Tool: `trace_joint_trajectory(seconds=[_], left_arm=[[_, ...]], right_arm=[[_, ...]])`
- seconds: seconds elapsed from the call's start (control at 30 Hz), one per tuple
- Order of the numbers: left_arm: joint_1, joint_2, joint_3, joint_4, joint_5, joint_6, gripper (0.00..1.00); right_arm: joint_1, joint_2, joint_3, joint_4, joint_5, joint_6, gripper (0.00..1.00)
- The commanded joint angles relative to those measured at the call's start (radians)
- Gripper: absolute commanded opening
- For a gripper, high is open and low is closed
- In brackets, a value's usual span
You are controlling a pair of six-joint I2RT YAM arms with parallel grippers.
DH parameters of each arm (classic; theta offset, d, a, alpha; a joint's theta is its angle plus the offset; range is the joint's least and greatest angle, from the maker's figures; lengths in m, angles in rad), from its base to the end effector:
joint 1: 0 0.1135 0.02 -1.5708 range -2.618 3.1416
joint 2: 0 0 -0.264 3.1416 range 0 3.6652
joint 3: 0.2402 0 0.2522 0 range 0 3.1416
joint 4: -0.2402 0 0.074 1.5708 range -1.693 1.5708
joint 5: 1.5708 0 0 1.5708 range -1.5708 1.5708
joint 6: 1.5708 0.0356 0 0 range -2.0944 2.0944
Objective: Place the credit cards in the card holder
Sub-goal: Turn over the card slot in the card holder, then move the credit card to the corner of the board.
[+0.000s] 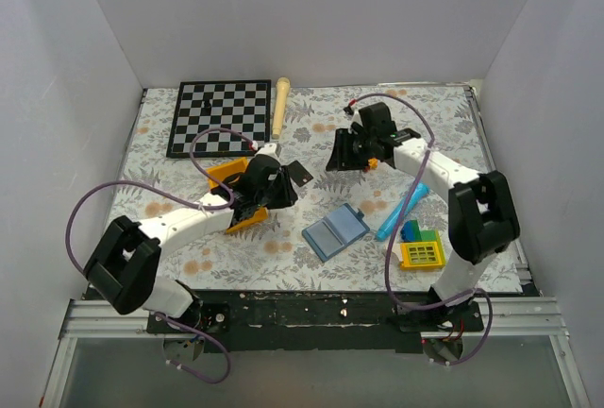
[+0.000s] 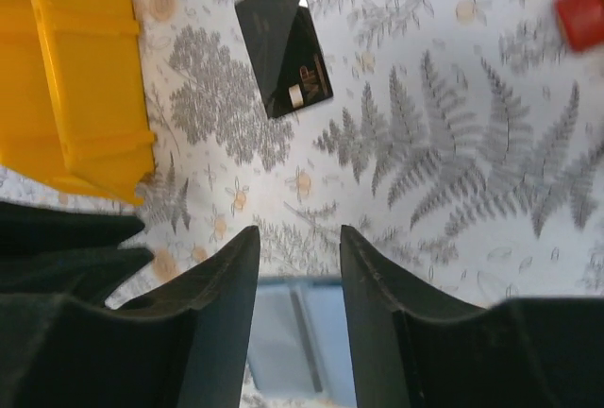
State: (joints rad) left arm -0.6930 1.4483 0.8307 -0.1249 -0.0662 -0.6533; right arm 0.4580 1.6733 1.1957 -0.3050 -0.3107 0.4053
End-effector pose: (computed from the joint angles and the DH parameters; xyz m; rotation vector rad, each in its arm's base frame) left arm 0.2345 -0.1917 0.2085 0.0127 2.3894 -0.5929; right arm 0.3258 0.1728 0.2407 -0.2231 2.4350 0.7716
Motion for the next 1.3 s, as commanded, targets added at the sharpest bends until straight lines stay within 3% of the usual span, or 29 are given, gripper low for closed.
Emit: trace_joint_trajectory(seconds=[0.0,0.3,0.57,0.77,0.97,1.1,1.27], left_arm=[[0.010,-0.140,0.028,-0.085,-0.050,0.017,0.34],[0.111,-0.325,0.068,-0.242,-0.067,0.023,0.68],[0.153,-0.397,0.059,-0.275,-0.047,0.032,0.70],[0.164,-0.425,0.042,-0.280,-0.031,0.040,0.70],[0.176,-0.436,0.024,-0.280,-0.011,0.046,0.72],[0.181,-0.437,0.019,-0.280,-0.003,0.047,0.73],[0.185,-0.453,0.008,-0.279,0.003,0.052,0.73]], right_arm=[[0.037,0.149,0.223,-0.072,0.007,-0.042,0.50],[0.168,0.515,0.734,-0.288,0.212,-0.059,0.52],[0.225,0.684,0.962,-0.404,0.416,-0.022,0.53],[0.245,0.743,1.035,-0.437,0.536,0.018,0.55],[0.254,0.792,1.101,-0.477,0.561,0.032,0.67],[0.265,0.816,1.116,-0.493,0.572,0.027,0.68],[0.266,0.824,1.104,-0.500,0.552,0.033,0.60]])
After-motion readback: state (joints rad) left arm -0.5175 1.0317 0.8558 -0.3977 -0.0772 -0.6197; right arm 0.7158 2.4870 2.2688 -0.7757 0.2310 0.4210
